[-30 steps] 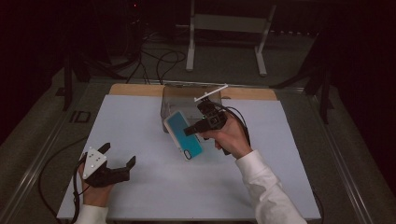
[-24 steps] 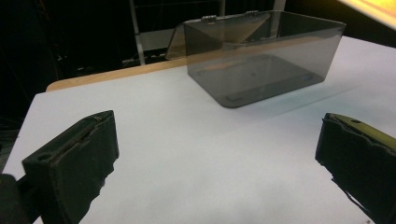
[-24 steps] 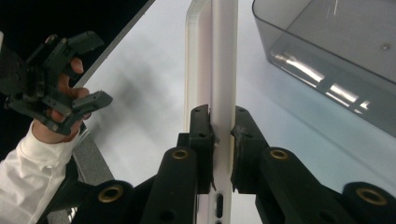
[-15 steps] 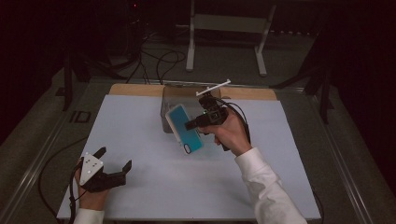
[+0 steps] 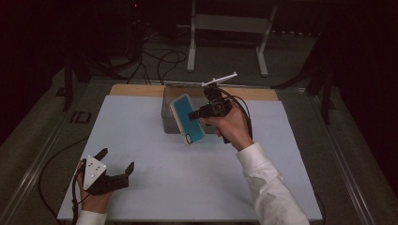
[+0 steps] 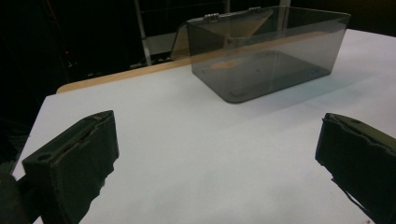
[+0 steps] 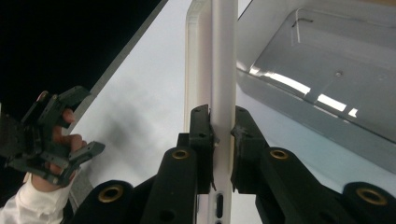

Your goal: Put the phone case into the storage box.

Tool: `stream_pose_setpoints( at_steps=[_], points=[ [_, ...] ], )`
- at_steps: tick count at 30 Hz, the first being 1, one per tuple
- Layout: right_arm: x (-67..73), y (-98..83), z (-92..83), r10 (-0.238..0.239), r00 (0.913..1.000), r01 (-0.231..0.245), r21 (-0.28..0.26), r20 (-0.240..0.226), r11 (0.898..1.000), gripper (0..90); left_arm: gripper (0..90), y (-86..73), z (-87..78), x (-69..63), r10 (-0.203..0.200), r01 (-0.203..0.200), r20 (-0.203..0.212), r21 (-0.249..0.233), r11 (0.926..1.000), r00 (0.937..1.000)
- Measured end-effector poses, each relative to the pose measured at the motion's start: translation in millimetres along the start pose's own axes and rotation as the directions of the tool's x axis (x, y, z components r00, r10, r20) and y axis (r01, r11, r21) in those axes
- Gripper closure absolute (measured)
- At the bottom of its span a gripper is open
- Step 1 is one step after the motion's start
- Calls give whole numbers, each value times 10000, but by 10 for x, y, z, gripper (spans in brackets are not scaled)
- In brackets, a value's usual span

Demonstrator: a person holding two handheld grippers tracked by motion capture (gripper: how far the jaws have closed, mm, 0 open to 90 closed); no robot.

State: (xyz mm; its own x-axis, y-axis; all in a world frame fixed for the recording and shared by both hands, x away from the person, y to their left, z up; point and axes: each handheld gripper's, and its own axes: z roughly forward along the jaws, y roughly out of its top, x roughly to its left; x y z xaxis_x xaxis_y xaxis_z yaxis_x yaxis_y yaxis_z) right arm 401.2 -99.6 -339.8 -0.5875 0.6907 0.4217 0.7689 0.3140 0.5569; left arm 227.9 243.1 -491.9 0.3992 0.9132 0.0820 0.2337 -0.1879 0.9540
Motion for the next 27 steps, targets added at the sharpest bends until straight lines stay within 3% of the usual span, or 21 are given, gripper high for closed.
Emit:
stream_pose_setpoints(
  at_steps=[5, 27],
  points=[
    [-17, 43, -18, 122, 9999, -121, -72, 102, 9999, 816, 2, 3, -20, -8, 9, -14, -262, -187, 9998, 9997],
    [-92, 255, -1, 383, 9982, -368, -330, 463, 9988, 817, 2, -3, -8, -12, -16, 12, -178, -209, 9998, 9998]
  ],
)
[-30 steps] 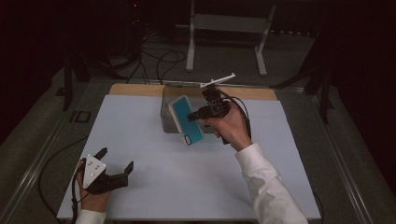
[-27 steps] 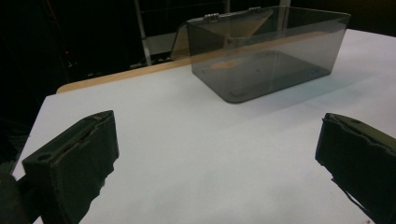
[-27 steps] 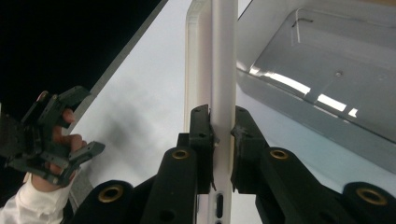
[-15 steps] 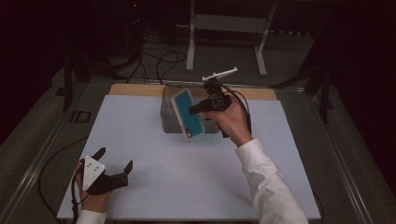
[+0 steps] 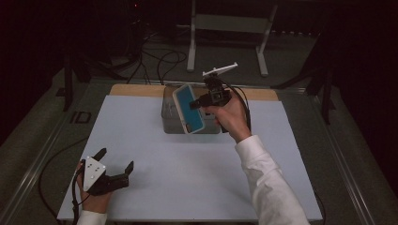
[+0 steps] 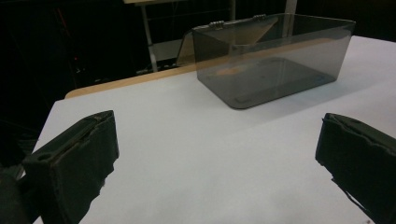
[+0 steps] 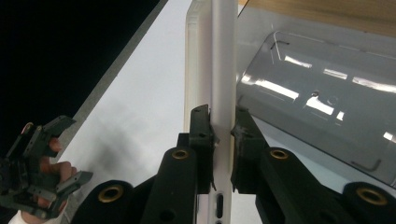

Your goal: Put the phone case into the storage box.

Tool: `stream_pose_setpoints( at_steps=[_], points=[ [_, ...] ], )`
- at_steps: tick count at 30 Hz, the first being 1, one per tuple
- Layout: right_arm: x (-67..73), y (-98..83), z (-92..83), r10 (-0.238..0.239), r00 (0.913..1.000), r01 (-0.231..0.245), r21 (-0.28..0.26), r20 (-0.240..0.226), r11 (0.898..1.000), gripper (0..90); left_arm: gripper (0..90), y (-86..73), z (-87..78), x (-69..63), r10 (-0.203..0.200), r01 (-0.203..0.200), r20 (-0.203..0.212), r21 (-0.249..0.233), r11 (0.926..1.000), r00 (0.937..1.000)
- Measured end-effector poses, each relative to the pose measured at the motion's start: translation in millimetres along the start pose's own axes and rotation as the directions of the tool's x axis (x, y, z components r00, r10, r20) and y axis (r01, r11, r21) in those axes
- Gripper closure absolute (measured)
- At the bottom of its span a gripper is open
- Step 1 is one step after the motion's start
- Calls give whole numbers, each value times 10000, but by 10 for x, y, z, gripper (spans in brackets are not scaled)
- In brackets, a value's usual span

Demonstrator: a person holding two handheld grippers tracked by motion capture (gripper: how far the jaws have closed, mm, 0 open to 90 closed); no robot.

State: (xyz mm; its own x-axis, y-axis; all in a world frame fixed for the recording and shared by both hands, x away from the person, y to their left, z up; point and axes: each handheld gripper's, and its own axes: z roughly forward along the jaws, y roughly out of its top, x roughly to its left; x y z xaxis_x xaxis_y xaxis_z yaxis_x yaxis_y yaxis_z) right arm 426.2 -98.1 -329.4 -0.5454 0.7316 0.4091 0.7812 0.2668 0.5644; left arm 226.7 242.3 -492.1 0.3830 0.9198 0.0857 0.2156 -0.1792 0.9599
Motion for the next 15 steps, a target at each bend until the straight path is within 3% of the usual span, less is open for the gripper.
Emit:
stream_pose_setpoints(
  at_steps=[15],
  points=[
    [-78, 149, 25, 365, 9983, -359, -139, 461, 9993, 817, 2, 0, 6, -6, -2, 2, 42, -9, 10000, 10000]
  ],
)
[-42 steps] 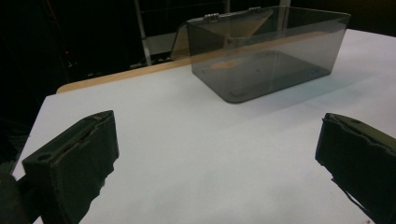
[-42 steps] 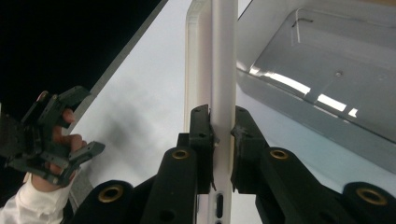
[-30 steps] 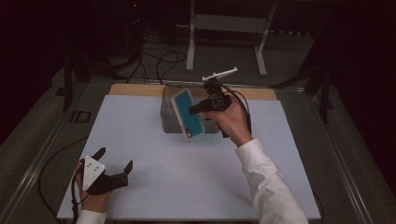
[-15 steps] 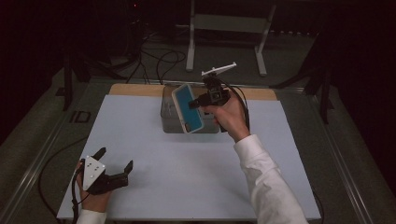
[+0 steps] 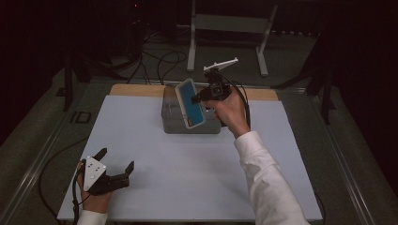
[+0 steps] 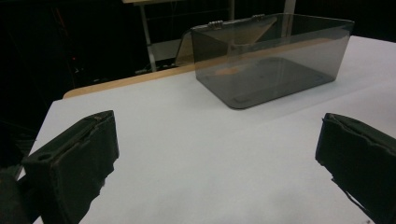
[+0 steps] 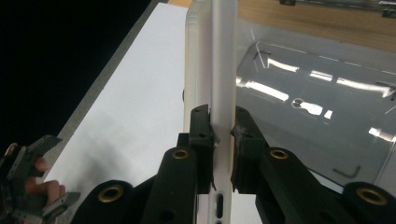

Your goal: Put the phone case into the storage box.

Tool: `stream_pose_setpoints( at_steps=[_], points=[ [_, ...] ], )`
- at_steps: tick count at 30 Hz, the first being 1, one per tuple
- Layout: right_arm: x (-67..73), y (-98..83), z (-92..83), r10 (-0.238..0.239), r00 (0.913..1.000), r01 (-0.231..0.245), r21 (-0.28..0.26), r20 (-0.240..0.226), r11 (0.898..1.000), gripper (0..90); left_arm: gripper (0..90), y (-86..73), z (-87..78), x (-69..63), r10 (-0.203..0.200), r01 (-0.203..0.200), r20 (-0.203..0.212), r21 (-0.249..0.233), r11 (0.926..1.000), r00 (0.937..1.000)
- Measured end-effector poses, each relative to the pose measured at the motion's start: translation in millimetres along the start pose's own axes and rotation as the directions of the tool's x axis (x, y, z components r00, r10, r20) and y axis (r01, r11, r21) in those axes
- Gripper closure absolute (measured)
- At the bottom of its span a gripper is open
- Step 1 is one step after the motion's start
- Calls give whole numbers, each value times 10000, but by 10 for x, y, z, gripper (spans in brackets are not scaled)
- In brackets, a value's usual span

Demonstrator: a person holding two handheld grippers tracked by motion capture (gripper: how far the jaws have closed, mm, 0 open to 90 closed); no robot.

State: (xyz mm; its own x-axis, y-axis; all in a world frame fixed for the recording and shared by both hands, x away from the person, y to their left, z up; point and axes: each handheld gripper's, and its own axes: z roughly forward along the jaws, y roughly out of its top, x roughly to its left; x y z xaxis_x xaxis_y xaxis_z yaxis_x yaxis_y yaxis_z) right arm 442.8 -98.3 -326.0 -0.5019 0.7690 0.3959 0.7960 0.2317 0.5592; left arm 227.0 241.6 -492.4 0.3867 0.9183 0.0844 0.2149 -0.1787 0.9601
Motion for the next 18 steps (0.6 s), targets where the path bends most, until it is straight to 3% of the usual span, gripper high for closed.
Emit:
stream_pose_setpoints(
  at_steps=[11, 18],
  points=[
    [-20, 108, 17, 213, 9996, -210, -176, 193, 9996, 816, 2, 0, -4, 1, -28, 28, -11, -33, 10000, 10000],
    [-46, 141, 43, 263, 9980, -253, -182, 567, 9995, 817, 2, 1, -2, -2, 7, -7, 14, -21, 10000, 10000]
  ],
)
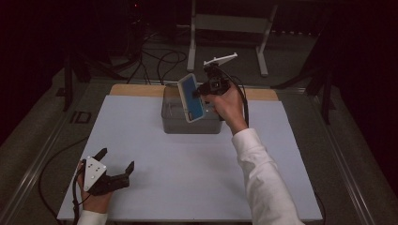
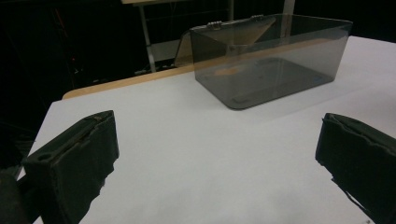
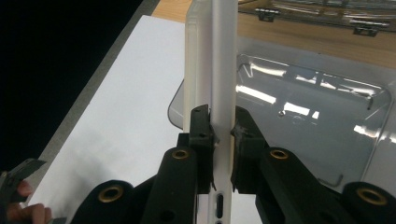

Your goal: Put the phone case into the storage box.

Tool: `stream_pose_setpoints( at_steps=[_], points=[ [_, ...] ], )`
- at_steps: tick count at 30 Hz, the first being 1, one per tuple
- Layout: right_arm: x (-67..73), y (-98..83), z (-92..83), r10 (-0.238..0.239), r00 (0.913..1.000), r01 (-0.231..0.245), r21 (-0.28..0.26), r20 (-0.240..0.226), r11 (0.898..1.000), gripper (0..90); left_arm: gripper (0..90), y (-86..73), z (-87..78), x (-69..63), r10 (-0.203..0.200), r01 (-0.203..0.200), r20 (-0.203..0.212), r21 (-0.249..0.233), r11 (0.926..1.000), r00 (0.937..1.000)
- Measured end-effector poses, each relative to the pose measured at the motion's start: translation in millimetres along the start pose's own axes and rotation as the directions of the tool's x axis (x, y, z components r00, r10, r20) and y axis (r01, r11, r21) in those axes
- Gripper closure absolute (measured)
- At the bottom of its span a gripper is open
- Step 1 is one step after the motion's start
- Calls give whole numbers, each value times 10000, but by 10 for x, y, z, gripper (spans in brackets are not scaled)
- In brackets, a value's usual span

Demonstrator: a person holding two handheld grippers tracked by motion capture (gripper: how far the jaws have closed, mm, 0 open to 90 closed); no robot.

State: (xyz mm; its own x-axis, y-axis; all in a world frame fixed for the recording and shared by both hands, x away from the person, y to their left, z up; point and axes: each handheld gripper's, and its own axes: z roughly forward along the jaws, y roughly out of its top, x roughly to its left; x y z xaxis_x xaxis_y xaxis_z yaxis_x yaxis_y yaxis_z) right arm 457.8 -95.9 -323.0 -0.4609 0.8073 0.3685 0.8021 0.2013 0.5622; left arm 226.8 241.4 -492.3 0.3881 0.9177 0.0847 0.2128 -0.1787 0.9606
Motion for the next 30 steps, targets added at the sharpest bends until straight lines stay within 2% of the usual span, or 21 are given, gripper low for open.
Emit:
stream_pose_setpoints(
  at_steps=[9, 26, 30],
  points=[
    [-84, 43, 67, 257, 9982, -254, -61, 534, 9997, 817, 2, 0, 2, -2, 16, -16, 13, 17, 10000, 10000],
    [-279, 124, 144, 1010, 9895, -977, -360, 1030, 9946, 816, 3, 2, -11, -2, -72, 72, 32, -68, 10000, 10000],
    [-320, 134, 163, 1132, 9866, -1089, -420, 1177, 9932, 816, 2, 4, -14, 3, -203, 204, 77, -134, 9997, 9998]
  ],
)
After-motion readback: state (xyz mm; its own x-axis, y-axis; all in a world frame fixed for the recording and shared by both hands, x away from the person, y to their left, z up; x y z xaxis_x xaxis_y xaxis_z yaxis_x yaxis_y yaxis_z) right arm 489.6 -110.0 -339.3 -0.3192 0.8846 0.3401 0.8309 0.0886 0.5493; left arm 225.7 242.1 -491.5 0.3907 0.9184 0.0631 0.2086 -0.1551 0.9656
